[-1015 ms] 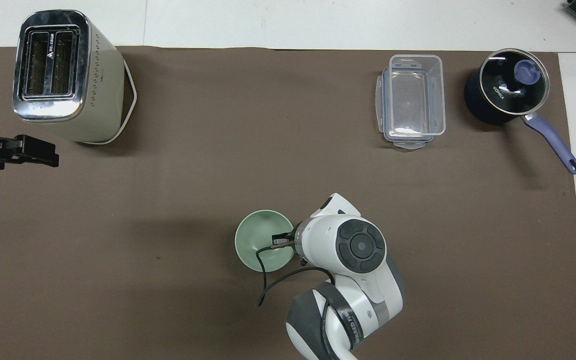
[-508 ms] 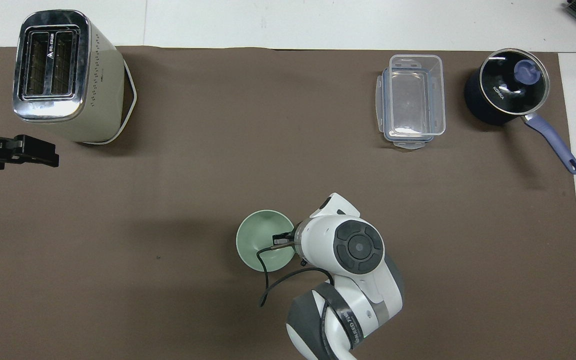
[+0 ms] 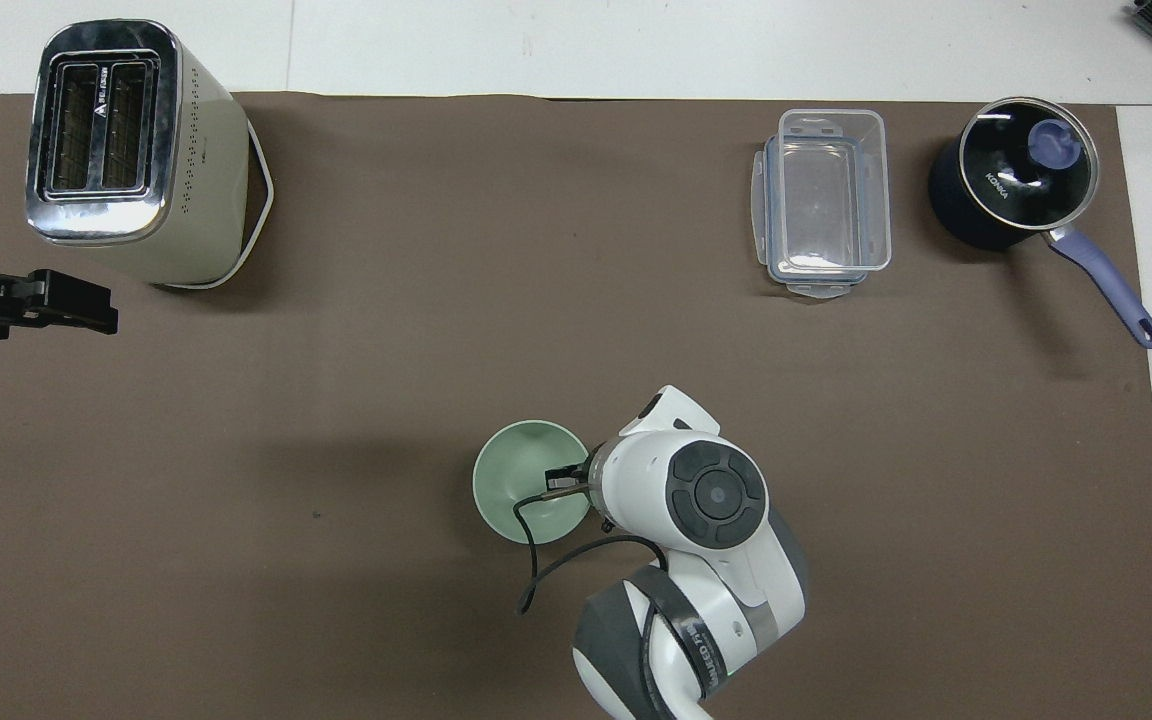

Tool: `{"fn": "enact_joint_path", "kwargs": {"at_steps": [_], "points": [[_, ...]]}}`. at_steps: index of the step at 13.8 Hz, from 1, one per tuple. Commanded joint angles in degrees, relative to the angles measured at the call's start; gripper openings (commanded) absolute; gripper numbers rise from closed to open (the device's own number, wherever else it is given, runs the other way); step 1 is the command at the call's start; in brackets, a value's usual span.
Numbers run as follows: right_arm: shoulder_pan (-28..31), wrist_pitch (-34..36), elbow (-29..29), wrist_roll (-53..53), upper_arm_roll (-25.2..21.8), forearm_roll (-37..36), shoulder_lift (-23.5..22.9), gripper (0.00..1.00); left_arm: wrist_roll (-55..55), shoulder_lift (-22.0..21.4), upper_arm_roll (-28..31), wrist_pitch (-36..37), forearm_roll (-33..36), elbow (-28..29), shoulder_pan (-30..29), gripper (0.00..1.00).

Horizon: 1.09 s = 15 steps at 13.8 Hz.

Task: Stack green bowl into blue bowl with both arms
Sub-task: 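Open the right gripper and pull it away from the bowls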

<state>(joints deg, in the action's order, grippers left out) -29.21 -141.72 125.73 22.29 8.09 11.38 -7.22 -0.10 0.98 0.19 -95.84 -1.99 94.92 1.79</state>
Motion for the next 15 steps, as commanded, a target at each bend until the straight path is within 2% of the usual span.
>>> {"fn": "enact_joint_path", "kwargs": {"at_steps": [1, 7, 9, 11, 13, 15], "points": [[-0.3, -0.6, -0.5, 3.0, -0.3, -2.0, -0.3, 0.63, 0.6, 0.7, -0.5, 1.4, 0.9, -1.4, -0.6, 1.00], [0.2, 0.6, -1.9, 3.8, -0.3, -1.9, 0.5, 0.63, 0.6, 0.7, -0.5, 1.4, 0.9, -1.4, -0.6, 1.00], [0.6, 4.3, -3.4, 3.8, -0.9, -1.9, 2.2, 0.63, 0.6, 0.7, -0.5, 1.4, 0.9, -1.4, -0.6, 1.00], [3.4, 9.5, -5.7, 3.4, -1.0, -2.0, 4.4, 0.66, 0.5, 0.7, -0.5, 1.4, 0.9, -1.4, -0.6, 1.00], [6.9, 13.2, -7.2, 3.0, -1.1, -2.0, 6.9, 0.78, 0.5, 0.7, -0.5, 1.4, 0.9, -1.4, -0.6, 1.00], [10.4, 17.0, -9.4, 2.8, -1.1, -2.9, 8.4, 0.94, 0.5, 0.7, -0.5, 1.4, 0.9, -1.4, -0.6, 1.00]]}}
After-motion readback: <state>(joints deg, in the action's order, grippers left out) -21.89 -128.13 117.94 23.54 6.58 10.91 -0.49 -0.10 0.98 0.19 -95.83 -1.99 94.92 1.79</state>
